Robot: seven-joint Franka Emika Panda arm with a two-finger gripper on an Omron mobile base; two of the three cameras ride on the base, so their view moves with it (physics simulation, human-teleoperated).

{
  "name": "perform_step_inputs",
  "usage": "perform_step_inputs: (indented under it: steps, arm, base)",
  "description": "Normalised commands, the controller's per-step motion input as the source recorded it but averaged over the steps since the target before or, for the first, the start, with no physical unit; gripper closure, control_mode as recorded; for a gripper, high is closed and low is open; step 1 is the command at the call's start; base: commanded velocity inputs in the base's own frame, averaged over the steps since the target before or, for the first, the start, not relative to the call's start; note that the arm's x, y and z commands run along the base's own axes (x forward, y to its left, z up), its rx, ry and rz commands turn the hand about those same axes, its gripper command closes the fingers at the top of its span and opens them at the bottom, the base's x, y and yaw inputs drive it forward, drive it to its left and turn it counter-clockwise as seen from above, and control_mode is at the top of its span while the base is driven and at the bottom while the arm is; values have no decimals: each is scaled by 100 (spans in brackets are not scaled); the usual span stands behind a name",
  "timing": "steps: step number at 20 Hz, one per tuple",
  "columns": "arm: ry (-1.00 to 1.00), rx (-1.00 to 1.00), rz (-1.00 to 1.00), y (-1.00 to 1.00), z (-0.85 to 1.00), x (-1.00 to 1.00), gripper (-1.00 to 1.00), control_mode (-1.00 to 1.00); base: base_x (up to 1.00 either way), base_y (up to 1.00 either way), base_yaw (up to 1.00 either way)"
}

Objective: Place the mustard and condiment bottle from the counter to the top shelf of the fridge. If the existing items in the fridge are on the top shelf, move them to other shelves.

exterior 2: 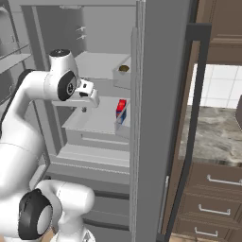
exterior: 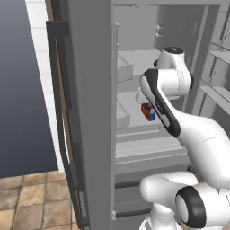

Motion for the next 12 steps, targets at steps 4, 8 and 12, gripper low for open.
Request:
perform_step_inputs:
  steps: [4,8,12]
  arm:
    - [-25,0,0,0,7,-32,-100,-100]
    - [-52,0,-2,-1,67,-46,-100,-100]
    - [-33,1,-10,-18,81,-24,-100,-100]
  base:
    - [0,0,0]
    - [0,0,0]
    - [0,0,0]
